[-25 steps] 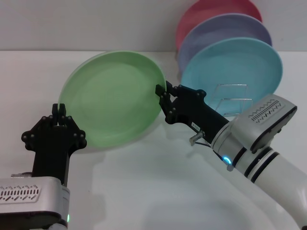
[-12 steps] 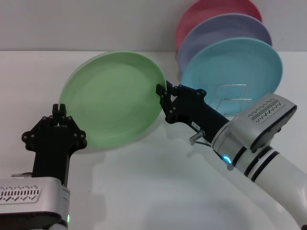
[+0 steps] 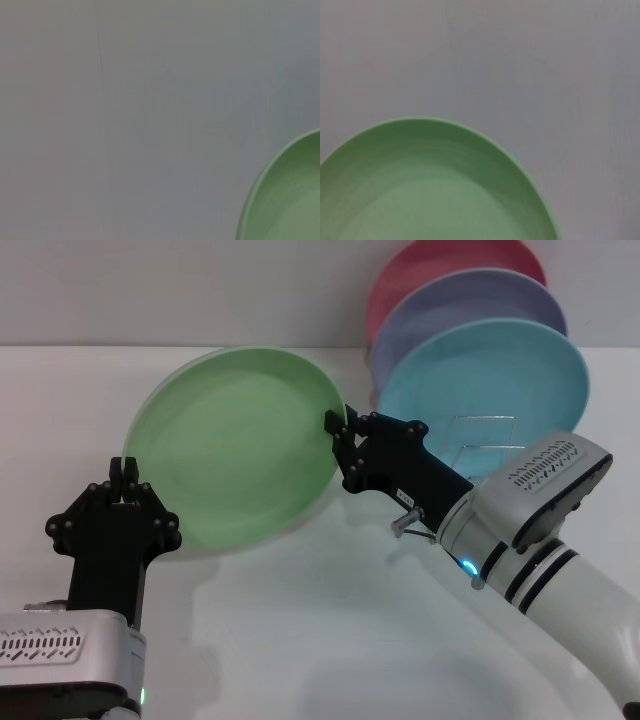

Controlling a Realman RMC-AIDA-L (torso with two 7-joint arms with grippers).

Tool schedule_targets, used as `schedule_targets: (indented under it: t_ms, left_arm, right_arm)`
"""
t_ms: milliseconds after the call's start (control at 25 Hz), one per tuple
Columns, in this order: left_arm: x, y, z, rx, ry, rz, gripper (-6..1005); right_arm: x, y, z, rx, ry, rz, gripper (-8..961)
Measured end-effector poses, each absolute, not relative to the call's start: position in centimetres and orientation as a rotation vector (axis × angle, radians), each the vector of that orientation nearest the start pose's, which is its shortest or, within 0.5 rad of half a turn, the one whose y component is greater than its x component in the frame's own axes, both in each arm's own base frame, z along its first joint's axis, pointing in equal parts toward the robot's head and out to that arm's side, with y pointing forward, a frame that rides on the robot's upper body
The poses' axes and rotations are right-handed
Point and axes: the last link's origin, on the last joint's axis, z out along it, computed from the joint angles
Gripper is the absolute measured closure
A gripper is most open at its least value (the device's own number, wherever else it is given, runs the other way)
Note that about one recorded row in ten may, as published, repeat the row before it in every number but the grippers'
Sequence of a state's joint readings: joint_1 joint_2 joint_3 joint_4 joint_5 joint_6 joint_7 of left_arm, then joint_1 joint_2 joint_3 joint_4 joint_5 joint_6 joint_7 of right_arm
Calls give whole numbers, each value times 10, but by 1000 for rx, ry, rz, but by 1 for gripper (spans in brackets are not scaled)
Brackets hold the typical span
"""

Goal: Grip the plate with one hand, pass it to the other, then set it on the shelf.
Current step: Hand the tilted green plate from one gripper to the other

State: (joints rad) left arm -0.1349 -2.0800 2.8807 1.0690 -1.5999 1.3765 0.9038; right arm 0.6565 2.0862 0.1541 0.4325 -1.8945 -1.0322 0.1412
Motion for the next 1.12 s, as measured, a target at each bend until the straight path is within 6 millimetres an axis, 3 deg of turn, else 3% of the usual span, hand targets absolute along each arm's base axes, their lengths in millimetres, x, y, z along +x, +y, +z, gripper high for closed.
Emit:
schedule_targets:
  t_ms: [1120]
  left_arm:
    - [-221, 224, -86, -1474, -551, -530, 833]
  right_arm:
    - [205, 331, -123, -2113, 547, 900, 860]
